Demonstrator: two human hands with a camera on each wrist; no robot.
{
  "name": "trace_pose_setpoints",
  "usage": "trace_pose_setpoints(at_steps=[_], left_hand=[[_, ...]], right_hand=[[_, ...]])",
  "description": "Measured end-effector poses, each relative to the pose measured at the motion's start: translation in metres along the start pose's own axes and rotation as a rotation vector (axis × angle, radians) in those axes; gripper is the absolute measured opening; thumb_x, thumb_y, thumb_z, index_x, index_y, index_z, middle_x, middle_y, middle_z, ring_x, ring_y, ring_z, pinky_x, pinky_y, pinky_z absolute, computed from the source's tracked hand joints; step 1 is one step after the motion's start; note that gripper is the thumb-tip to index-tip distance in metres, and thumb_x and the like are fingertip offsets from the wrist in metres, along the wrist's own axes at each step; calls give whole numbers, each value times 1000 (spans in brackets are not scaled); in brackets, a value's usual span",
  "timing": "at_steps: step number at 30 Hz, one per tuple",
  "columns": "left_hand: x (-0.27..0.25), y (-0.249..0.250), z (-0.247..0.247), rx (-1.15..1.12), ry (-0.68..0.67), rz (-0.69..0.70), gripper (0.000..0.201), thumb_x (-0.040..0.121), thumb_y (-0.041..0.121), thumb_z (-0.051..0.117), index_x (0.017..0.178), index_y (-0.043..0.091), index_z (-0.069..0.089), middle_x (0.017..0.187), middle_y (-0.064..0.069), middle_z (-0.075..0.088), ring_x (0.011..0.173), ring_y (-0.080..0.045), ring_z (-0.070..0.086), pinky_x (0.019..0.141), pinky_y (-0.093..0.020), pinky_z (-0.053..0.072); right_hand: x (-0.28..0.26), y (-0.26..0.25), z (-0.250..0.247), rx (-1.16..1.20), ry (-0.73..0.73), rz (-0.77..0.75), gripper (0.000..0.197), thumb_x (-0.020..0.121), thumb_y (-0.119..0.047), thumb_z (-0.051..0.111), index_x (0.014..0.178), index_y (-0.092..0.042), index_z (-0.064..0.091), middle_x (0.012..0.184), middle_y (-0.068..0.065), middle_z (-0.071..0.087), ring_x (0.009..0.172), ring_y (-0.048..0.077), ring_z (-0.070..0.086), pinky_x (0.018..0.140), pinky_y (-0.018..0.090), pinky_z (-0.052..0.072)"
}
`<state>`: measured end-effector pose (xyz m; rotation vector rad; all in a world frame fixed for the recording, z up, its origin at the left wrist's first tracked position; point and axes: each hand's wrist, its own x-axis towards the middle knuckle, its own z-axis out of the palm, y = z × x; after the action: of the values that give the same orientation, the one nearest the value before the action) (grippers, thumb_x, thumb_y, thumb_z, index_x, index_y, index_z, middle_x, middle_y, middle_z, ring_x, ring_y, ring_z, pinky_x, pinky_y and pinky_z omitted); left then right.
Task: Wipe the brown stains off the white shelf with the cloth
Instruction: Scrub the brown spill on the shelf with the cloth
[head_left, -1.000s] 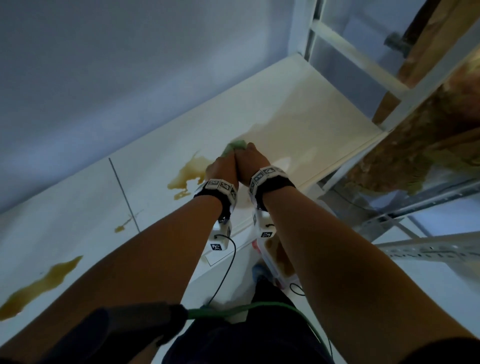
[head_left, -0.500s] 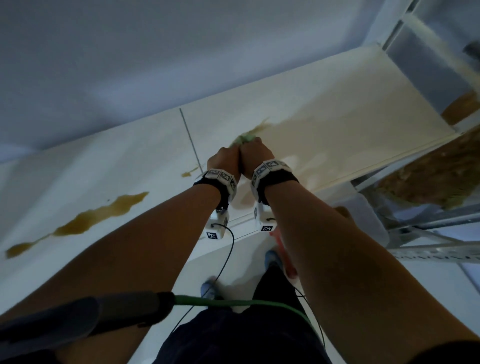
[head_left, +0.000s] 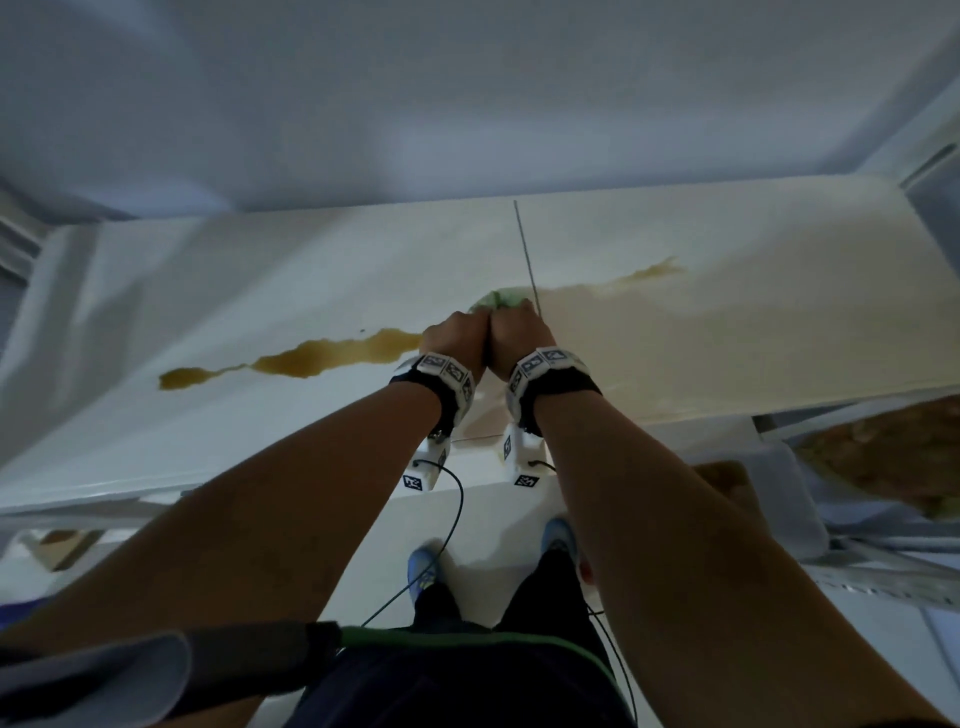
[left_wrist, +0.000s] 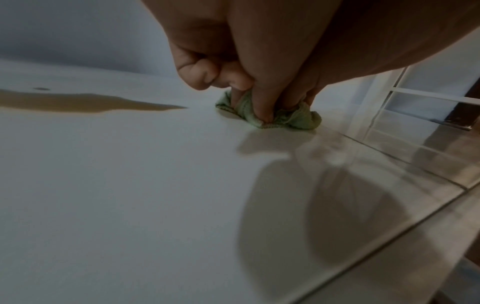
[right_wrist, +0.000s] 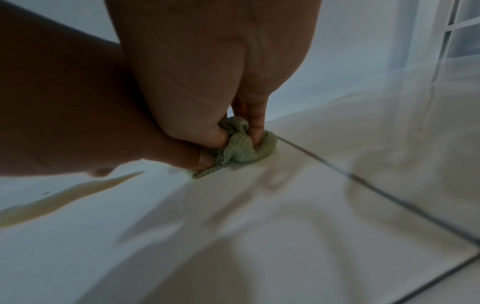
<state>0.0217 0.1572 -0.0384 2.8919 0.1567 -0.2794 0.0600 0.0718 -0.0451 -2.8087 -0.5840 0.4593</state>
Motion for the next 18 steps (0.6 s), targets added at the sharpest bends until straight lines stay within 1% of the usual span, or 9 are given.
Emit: trace_pose_setpoints(at_steps=[3, 5, 9, 11, 14, 16, 18], left_hand=[[-11, -24, -6, -15, 3, -32, 30, 94, 19, 40, 122, 17, 50, 109, -10, 67, 97, -34, 66, 75, -37, 50], [-20, -42, -9, -22, 11, -78, 30, 95, 19, 39, 123, 16, 50, 111, -10, 67, 100, -33, 66, 76, -37, 50], [-40, -77, -10, -51, 55, -134, 29, 94, 16, 40, 120, 17, 50, 108, -10, 68, 96, -32, 67, 67, -33, 45], [-51, -96, -11, -81, 74, -165, 30, 94, 16, 40, 121, 17, 50, 110, -10, 68, 97, -32, 66, 66, -33, 44], [-65, -119, -15, -82, 67, -214, 33, 94, 13, 39, 126, 16, 48, 113, -10, 66, 101, -32, 65, 66, -35, 46], [-72, -136, -17, -75, 84, -238, 32, 94, 14, 40, 125, 17, 49, 113, -10, 67, 102, -32, 65, 68, -36, 47], [-80, -153, -18, -89, 105, -270, 31, 94, 17, 42, 123, 19, 51, 113, -9, 67, 102, -31, 65, 68, -35, 46]], right_hand=[[2, -26, 5, -30, -4, -17, 30, 92, -13, 42, 111, -3, 62, 112, 18, 64, 114, 33, 52, 91, 42, 51], [6, -46, 12, -67, -3, -71, 29, 91, -13, 43, 109, -6, 64, 110, 16, 66, 112, 34, 53, 92, 39, 50], [12, -83, 27, -136, -22, -169, 29, 87, -14, 45, 107, -13, 66, 108, 11, 68, 109, 33, 54, 90, 39, 51], [12, -105, 32, -148, -26, -190, 29, 87, -14, 45, 105, -12, 67, 108, 12, 68, 109, 32, 56, 88, 38, 52], [13, -133, 40, -149, -33, -216, 26, 88, -12, 46, 101, -9, 68, 106, 13, 68, 108, 32, 57, 87, 37, 52], [13, -151, 45, -142, -26, -248, 28, 87, -12, 46, 102, -10, 69, 107, 13, 68, 106, 31, 58, 88, 36, 52], [12, -168, 50, -137, -27, -276, 27, 86, -12, 47, 101, -10, 69, 108, 13, 68, 106, 31, 59, 89, 35, 52]])
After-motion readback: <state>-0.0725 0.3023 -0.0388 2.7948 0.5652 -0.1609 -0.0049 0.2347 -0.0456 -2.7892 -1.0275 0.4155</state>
